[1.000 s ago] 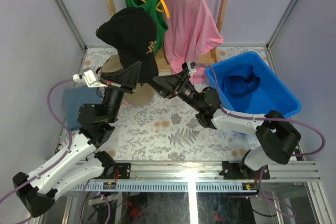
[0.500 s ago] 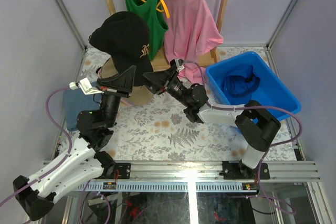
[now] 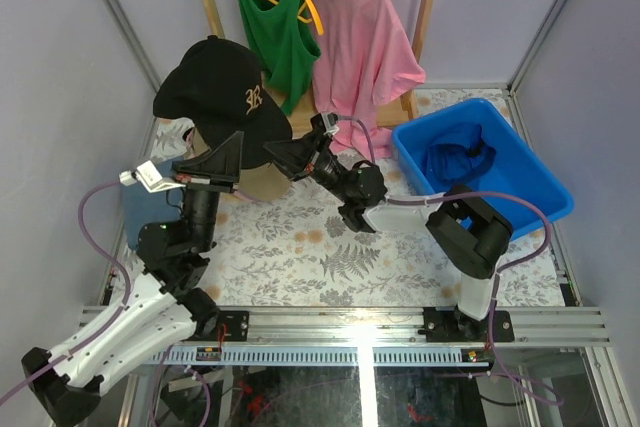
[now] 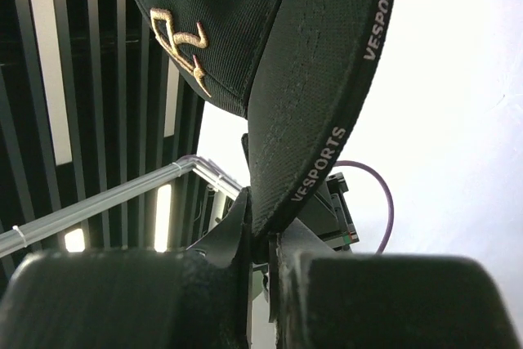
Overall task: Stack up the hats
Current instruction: Stack the hat on the hat.
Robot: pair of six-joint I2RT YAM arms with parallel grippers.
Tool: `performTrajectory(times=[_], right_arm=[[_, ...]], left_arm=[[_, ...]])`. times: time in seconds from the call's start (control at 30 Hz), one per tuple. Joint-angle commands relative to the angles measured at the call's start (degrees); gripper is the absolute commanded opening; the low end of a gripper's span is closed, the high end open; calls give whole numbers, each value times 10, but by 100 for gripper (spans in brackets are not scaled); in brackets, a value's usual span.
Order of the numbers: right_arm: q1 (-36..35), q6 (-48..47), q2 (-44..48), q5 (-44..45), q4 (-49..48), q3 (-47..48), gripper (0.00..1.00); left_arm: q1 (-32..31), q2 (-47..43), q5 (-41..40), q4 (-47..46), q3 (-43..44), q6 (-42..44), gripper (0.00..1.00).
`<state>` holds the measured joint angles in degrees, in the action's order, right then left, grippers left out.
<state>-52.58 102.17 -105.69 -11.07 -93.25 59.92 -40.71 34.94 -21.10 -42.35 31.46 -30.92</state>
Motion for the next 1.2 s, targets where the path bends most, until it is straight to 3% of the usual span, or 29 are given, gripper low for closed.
performTrajectory(times=[0.0, 0.43, 0.73, 1.17], right_arm=[[3, -14, -35, -6, 1, 30, 0], [4, -19, -54, -19, -5, 37, 0], [16, -44, -66, -77, 8, 56, 0], [29, -63, -93, -154, 8, 121, 0]], left_arm=[[-5, -31, 27, 25, -8, 26, 0], [-5, -61, 4, 66, -15, 35, 0], [-5, -67, -33, 95, -4, 61, 1], [-5, -68, -55, 203, 48, 71, 60]])
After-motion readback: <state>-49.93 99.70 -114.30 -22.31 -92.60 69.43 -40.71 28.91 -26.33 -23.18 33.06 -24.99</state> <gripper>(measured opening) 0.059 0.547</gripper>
